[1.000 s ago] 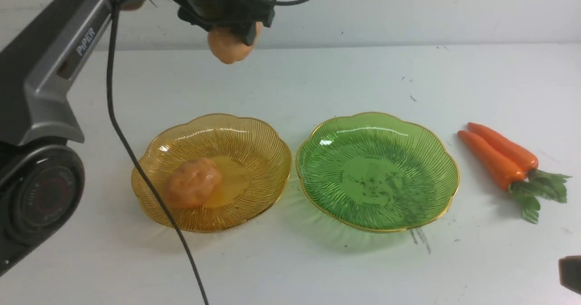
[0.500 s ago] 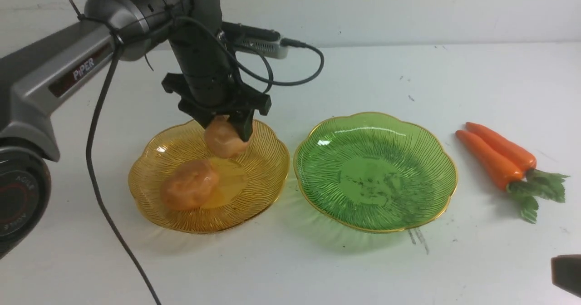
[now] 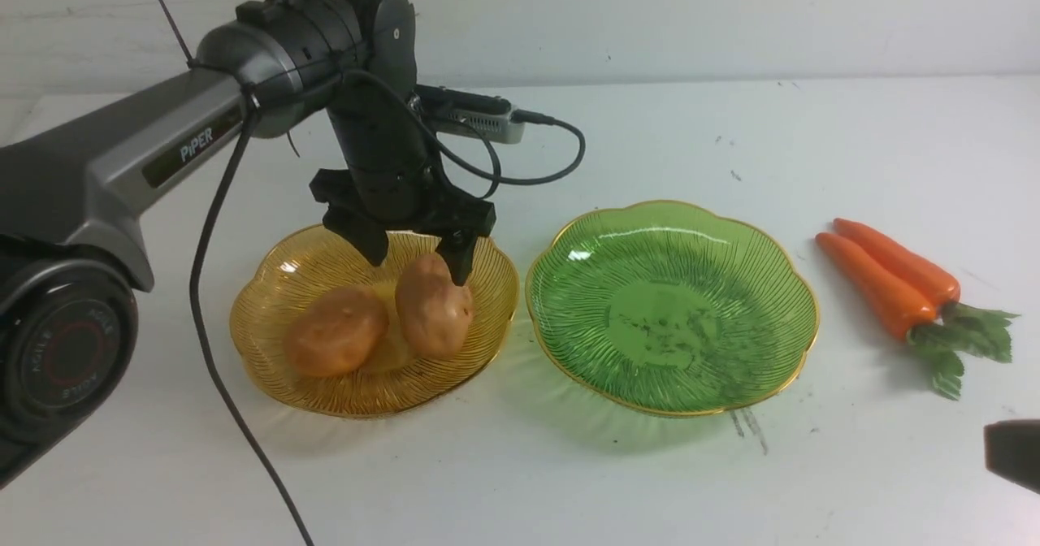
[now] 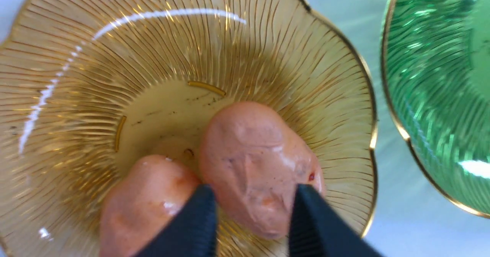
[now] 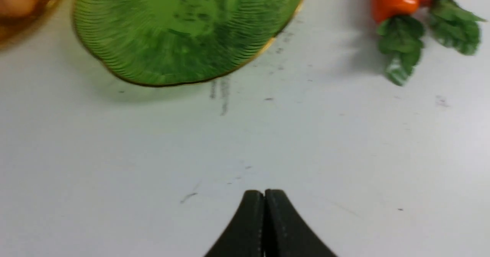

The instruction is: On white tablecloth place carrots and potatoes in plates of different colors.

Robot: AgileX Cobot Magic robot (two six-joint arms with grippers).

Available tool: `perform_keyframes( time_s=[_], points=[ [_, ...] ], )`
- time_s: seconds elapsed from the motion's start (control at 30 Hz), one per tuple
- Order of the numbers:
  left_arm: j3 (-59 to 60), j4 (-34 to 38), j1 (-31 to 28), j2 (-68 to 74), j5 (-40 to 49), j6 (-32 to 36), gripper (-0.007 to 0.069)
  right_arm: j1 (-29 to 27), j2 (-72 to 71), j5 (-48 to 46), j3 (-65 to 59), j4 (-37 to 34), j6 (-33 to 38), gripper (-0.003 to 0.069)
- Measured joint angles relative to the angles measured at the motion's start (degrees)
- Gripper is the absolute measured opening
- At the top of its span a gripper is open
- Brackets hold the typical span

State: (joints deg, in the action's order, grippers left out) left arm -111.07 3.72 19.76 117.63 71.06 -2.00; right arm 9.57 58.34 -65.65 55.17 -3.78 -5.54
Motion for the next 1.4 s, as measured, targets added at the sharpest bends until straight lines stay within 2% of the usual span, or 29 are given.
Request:
perform_keyframes(
  time_s=[0.07,0.2,0.37,0.47,0.63,0.83,0.9,1.03,1.13,1.4],
  points=[
    [0.21,0.0,0.0,-3.55,0.0,0.0,0.011,-1.59,4.37,-1.59,3.5,1.09,0.19,-0.0015],
    [1.34,0.17,0.0,-10.75,0.0,0.0,0.0017,-4.33,11.86,-3.63,8.29,1.14,2.33,-0.0015],
    [5.81,1.98,0.0,-20.77,0.22,0.11,-0.0003,-5.43,18.98,-4.0,11.5,1.4,3.55,-0.0011],
    [11.19,2.55,0.11,-28.84,0.5,0.48,-0.0003,-5.43,23.31,-0.14,12.75,2.1,3.81,0.002],
    [19.68,2.55,0.11,-39.03,0.69,0.87,-0.0003,-5.43,29.01,7.72,13.06,2.34,4.3,0.0141],
    [26.19,2.55,0.11,-45.35,0.8,1.17,-0.0003,-5.43,35.64,14.99,13.11,2.57,4.37,0.0335],
    [28.3,2.55,0.11,-47.13,0.8,1.23,-0.0003,-5.74,38.22,16.66,13.37,2.74,3.95,0.0404],
    [31.91,2.55,0.11,-49.79,0.8,1.28,-0.0003,-6.43,44.09,17.87,15.46,4.6,1.97,0.049],
    [35.07,1.81,0.11,-52.12,0.81,1.28,-0.0003,-6.59,49.12,18.12,18.57,6.59,1.47,0.052],
    [37.24,0.07,0.11,-53.79,0.92,1.28,-0.0003,-6.59,56.84,18.44,23.94,6.99,1.32,0.0523]
  ],
)
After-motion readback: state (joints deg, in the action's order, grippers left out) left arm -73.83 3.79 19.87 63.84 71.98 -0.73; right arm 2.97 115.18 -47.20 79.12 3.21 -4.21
